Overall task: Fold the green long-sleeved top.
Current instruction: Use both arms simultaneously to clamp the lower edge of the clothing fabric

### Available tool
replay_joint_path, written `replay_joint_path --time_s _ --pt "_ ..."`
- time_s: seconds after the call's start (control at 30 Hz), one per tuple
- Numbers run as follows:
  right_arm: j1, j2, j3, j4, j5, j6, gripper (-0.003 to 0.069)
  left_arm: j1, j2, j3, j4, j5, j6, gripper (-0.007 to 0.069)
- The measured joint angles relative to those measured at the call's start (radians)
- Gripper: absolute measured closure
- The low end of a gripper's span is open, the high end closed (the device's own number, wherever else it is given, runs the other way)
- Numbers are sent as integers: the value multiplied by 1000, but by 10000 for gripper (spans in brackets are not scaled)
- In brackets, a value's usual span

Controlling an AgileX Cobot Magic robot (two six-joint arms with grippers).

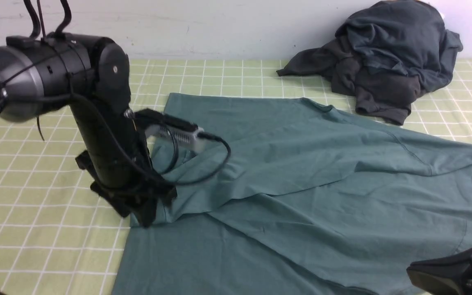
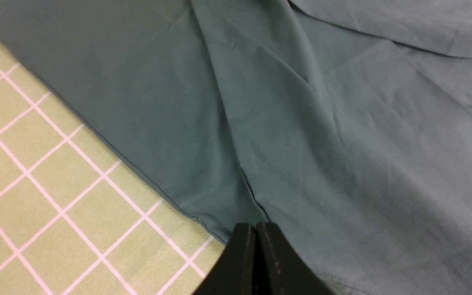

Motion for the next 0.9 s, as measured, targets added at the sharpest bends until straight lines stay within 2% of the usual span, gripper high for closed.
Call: replay_joint_path --time_s 0.07,0.1,0.2,0.37,0.53,0.6,0.7,0.73,0.77,0.83,0.9 --pt "0 0 0 2 0 0 672 -35 -40 58 19 -4 25 265" --pt "0 0 0 5 -1 0 672 -89 -83 143 54 -33 69 248" --pt "0 0 0 28 -4 0 672 -170 -140 308 141 -174 198 236" --pt "0 -2 0 61 -4 -24 672 -216 -134 470 197 -351 392 236" --pt "0 -2 0 94 -3 -45 672 -217 -108 495 197 -415 453 242" --pt "0 -2 0 97 -2 -48 672 -217 -108 495 201 -427 455 274" --pt "0 -2 0 98 1 -72 672 -217 -108 496 228 -457 450 396" --pt "0 -2 0 98 2 -72 672 -217 -108 496 230 -459 449 396" --pt "0 -2 0 99 3 -86 672 -217 -108 496 247 -469 433 468" --pt "0 -2 0 99 4 -95 672 -217 -114 496 265 -476 387 563" --pt "0 -2 0 99 4 -97 672 -217 -132 496 270 -475 345 597"
